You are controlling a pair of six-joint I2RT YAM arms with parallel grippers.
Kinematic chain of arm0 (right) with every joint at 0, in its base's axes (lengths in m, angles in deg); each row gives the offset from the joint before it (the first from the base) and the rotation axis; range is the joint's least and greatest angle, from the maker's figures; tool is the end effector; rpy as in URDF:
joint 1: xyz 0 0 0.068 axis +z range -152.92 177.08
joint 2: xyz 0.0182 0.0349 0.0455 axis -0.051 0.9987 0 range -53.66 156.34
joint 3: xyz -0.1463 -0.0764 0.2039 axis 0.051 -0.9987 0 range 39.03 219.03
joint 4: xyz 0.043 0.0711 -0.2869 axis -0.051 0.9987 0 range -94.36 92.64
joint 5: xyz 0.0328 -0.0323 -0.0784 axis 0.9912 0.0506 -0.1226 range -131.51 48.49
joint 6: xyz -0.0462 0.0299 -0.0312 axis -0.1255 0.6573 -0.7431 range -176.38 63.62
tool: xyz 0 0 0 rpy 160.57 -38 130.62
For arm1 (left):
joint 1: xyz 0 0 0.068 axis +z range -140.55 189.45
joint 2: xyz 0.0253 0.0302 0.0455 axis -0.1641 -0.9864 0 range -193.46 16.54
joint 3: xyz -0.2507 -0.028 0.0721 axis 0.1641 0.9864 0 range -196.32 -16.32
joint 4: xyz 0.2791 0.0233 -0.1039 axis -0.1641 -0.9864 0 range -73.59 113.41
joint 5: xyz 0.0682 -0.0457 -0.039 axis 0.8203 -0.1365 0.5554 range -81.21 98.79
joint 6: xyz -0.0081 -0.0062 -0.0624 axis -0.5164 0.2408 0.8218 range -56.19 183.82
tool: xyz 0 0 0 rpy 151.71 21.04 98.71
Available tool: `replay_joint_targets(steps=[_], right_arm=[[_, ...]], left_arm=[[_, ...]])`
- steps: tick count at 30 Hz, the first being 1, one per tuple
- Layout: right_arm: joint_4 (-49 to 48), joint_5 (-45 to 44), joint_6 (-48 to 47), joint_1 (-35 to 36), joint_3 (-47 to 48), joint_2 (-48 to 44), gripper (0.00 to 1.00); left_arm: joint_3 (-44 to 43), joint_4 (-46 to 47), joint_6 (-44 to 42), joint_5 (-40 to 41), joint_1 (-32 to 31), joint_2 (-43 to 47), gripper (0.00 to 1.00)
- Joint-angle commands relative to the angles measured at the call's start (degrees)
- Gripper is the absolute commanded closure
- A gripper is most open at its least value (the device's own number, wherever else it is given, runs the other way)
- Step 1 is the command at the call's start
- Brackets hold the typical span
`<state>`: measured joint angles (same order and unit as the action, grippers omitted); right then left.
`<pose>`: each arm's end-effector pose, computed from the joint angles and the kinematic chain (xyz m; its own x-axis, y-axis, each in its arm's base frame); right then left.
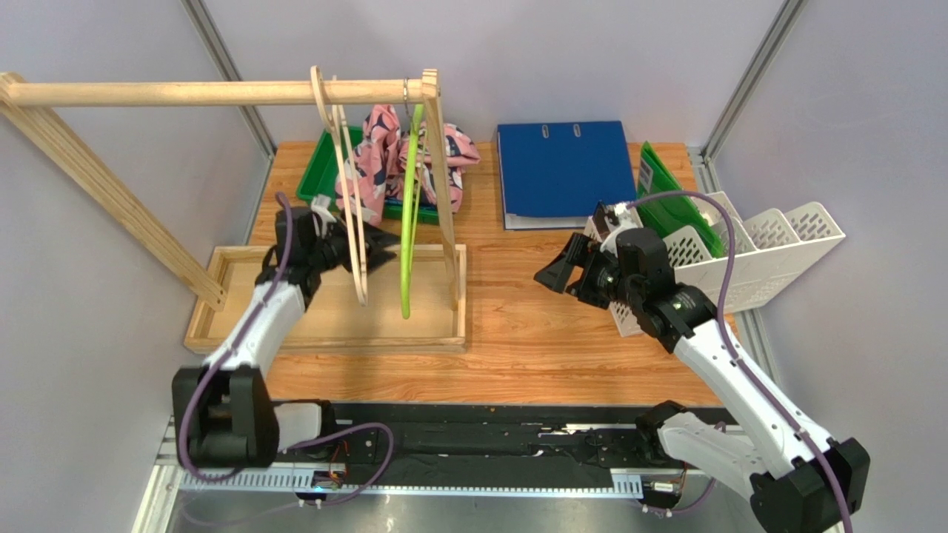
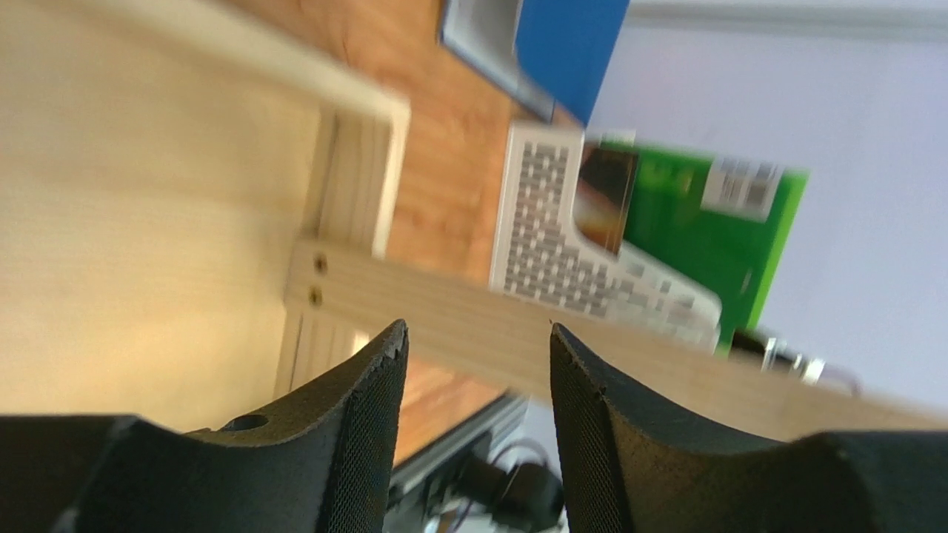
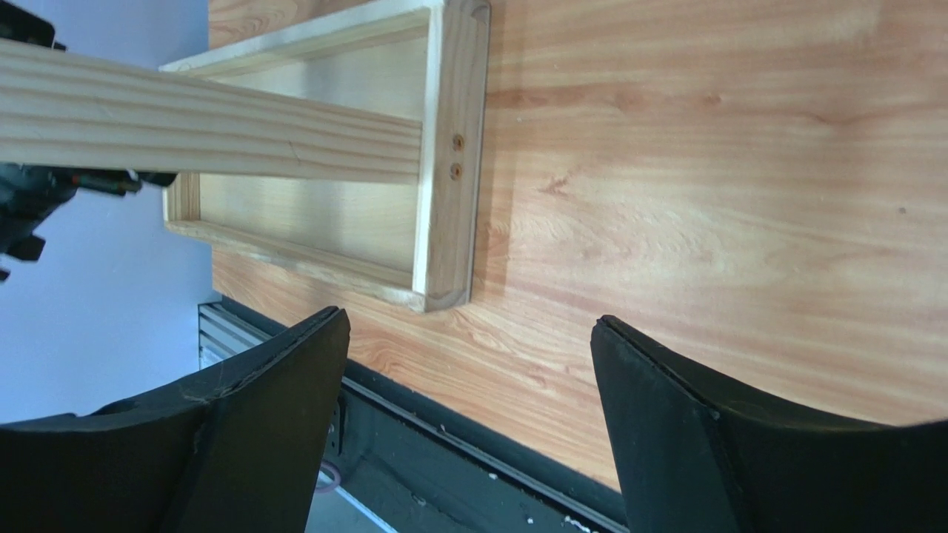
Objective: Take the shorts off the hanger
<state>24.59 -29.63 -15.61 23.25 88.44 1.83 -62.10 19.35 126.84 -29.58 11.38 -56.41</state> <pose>0.2337 0.1260 0.2819 -0.7708 0.3332 -0.5430 -0.1052 0.7741 0.6243 0.3229 -0.0192 0.2211 -0.6843 -0.7222 -0.1012 -0.2330 0.3479 -0.9081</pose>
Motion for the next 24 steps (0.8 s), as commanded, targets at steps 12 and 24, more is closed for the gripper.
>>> replay_joint_targets(steps=[12,24], right_arm=[[1.99,2.80,4.48,-0.07,-13.19,-17.77,0.05],[-6.72,3.50,20.90,-0.07,-37.69,-50.17,0.00]], left_arm=[[21.86,0.25,-0.54,21.76,-36.46,38.32,0.35],[31.52,14.42,-6.77,23.69,-58.35,41.82,0.34]])
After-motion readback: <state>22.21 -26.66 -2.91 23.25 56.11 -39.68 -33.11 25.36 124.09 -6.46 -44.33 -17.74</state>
